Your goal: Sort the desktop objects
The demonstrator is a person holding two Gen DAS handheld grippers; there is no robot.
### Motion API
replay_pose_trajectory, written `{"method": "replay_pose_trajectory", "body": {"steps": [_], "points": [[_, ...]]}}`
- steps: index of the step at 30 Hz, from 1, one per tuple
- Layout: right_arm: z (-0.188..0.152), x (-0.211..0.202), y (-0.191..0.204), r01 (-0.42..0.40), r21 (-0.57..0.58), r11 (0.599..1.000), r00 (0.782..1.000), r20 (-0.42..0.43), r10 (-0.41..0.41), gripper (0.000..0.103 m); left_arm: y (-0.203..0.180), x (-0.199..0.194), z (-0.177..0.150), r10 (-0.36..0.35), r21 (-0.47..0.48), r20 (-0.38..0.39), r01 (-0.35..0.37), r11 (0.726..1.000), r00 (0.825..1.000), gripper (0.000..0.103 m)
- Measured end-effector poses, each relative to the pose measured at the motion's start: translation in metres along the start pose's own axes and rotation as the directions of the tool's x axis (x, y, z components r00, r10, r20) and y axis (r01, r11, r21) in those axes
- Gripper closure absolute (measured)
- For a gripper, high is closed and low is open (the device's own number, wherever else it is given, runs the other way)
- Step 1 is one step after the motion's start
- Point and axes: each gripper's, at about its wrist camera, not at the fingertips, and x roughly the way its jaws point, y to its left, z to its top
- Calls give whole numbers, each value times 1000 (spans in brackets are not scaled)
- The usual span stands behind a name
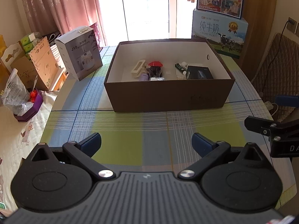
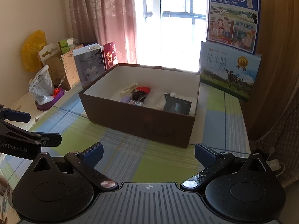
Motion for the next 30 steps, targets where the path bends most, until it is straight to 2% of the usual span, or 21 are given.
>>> {"method": "replay_pose_trajectory", "body": {"steps": [30], "points": [[-33, -3, -8, -27, 8, 1000, 997, -68, 27, 2, -15, 3, -25, 9, -23, -40, -10, 1000, 999, 1]]}}
